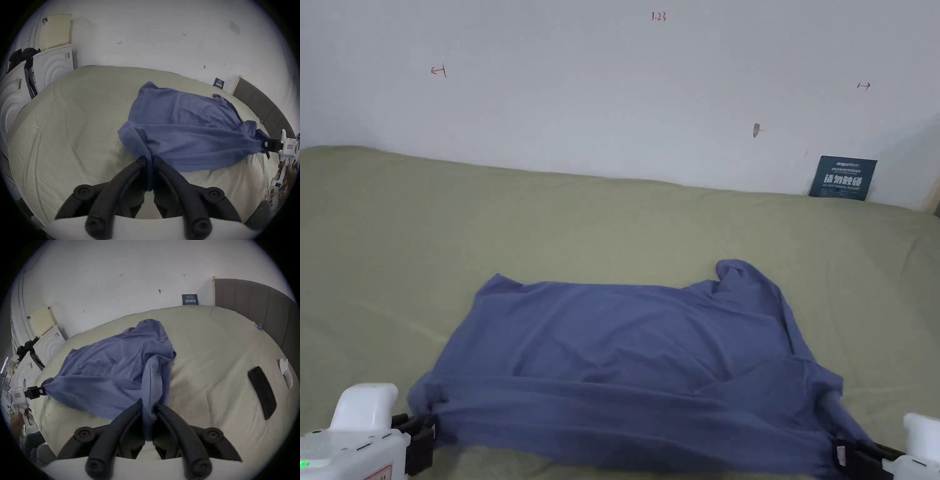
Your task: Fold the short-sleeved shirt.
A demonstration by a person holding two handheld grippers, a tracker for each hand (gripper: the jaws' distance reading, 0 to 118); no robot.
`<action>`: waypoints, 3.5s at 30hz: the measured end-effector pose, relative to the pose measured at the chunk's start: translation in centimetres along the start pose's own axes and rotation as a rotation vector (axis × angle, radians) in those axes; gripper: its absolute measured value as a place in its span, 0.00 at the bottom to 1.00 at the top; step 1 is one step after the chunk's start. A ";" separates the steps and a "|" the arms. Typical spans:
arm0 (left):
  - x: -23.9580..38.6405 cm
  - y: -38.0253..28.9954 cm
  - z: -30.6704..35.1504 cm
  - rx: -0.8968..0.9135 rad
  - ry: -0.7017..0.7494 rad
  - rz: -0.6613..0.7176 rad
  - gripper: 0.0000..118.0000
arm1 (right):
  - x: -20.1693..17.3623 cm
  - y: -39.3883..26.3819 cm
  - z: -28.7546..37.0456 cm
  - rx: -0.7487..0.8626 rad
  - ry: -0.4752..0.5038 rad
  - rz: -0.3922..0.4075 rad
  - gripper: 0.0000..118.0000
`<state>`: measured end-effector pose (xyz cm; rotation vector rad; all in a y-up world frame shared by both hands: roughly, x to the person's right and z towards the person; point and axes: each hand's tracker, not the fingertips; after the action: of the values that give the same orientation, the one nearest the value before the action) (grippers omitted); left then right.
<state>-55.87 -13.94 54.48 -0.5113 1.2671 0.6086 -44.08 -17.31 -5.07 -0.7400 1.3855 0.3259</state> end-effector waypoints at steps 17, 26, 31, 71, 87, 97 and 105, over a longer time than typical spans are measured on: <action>-2.0 -4.2 10.4 -0.122 -0.078 -0.084 0.08 | 0.0 -5.1 11.2 -0.143 0.070 0.069 0.05; -4.3 -8.7 9.6 -0.239 -0.097 0.007 0.10 | 1.6 -10.9 10.2 -0.269 0.081 0.010 0.05; -6.1 -10.5 10.2 -0.212 -0.070 0.071 0.50 | 2.9 -11.3 10.4 -0.273 0.049 -0.049 0.66; -0.7 16.2 -10.7 -0.240 0.011 0.035 0.92 | -8.3 -2.1 9.7 0.223 -0.040 0.228 0.00; 0.8 15.0 -15.4 -0.434 0.064 -0.019 0.06 | -4.8 13.7 -5.1 -0.140 0.029 0.215 0.64; 0.1 14.4 -15.8 -0.439 0.028 -0.017 0.04 | -0.2 16.0 -22.6 -0.506 -0.103 0.017 0.71; 0.2 15.7 -14.9 -0.396 0.018 -0.062 0.04 | -2.6 17.4 -17.1 -0.335 -0.079 0.119 0.00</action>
<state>-77.11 -12.13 50.57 -0.8821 1.1461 0.8093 -68.33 -14.92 -7.64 -0.9096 1.3169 0.6855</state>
